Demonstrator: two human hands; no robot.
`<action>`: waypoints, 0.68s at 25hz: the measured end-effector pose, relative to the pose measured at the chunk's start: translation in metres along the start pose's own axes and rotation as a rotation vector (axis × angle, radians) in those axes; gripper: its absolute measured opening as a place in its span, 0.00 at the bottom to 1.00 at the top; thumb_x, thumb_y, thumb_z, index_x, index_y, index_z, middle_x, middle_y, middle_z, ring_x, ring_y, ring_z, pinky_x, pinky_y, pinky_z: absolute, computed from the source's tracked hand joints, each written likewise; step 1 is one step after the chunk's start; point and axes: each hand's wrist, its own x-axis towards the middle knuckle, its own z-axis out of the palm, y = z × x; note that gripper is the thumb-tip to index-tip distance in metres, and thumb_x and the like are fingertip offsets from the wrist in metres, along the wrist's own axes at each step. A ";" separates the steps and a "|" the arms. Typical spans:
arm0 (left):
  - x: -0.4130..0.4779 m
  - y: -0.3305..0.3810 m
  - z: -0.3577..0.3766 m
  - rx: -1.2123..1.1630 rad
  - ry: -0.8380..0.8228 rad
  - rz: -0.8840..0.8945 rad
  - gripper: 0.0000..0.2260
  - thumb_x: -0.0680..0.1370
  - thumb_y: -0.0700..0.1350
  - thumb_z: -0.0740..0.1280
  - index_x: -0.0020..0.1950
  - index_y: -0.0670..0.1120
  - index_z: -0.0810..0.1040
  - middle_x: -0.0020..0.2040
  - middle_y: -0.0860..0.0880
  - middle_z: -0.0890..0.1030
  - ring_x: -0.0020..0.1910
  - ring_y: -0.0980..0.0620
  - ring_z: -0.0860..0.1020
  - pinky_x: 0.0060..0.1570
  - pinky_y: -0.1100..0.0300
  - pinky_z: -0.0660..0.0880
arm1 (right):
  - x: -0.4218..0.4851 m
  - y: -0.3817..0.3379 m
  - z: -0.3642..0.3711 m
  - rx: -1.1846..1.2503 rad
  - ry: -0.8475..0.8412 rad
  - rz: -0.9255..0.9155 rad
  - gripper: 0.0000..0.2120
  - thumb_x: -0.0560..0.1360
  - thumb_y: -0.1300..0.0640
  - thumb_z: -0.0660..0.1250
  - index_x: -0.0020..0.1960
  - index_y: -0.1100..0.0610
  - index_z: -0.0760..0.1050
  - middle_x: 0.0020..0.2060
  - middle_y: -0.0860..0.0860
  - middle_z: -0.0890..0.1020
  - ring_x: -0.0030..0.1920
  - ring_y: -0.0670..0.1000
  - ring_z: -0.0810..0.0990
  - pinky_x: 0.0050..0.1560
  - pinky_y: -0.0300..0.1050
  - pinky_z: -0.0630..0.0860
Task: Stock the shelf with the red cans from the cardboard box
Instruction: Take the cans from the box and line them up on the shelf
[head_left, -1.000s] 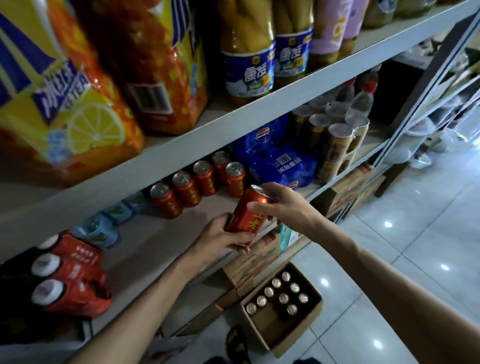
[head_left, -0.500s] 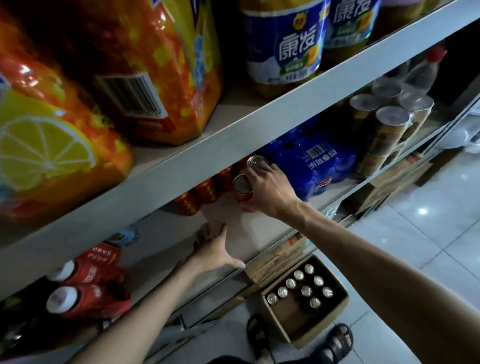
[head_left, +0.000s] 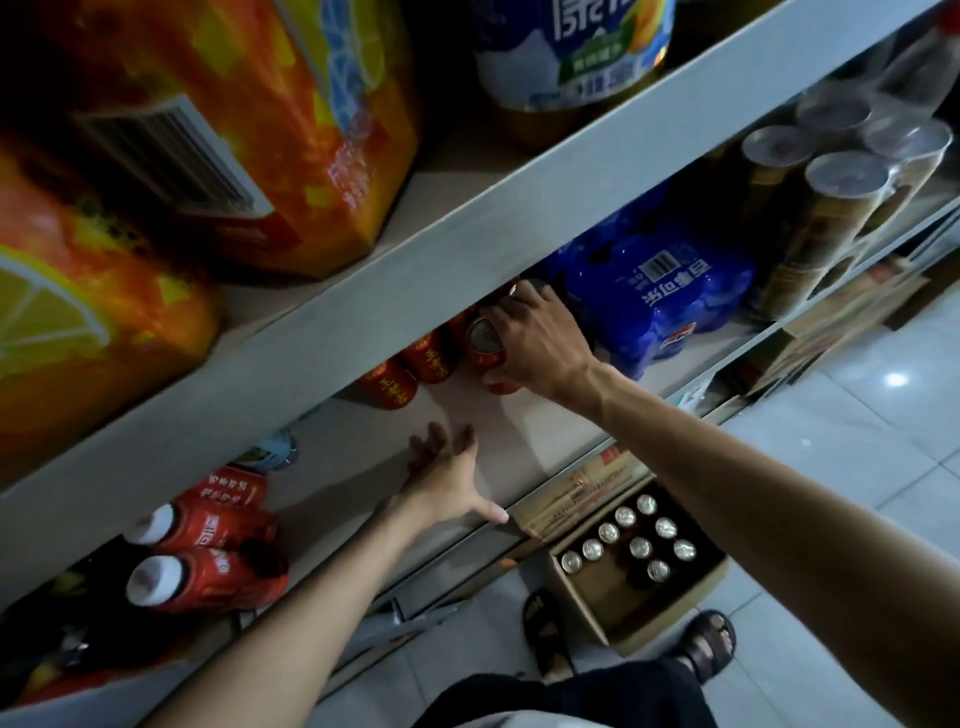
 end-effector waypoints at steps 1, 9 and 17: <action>0.000 0.000 -0.001 0.024 -0.001 0.006 0.57 0.66 0.65 0.74 0.81 0.46 0.42 0.75 0.25 0.42 0.74 0.23 0.43 0.75 0.35 0.48 | 0.001 0.002 -0.002 -0.013 -0.014 -0.016 0.38 0.67 0.33 0.69 0.70 0.53 0.70 0.64 0.52 0.76 0.64 0.55 0.68 0.64 0.51 0.65; 0.002 0.001 -0.002 0.117 -0.015 -0.002 0.57 0.66 0.66 0.73 0.81 0.46 0.42 0.76 0.25 0.42 0.74 0.23 0.47 0.73 0.36 0.51 | -0.001 0.023 -0.026 0.224 -0.075 -0.090 0.23 0.71 0.39 0.67 0.62 0.49 0.74 0.59 0.49 0.77 0.62 0.53 0.67 0.60 0.49 0.66; 0.010 -0.001 0.002 0.163 -0.016 -0.007 0.58 0.65 0.69 0.72 0.80 0.47 0.41 0.76 0.25 0.43 0.74 0.22 0.49 0.72 0.36 0.54 | 0.010 0.015 -0.018 0.216 -0.020 -0.055 0.25 0.70 0.40 0.69 0.63 0.52 0.76 0.59 0.51 0.78 0.63 0.54 0.68 0.62 0.49 0.68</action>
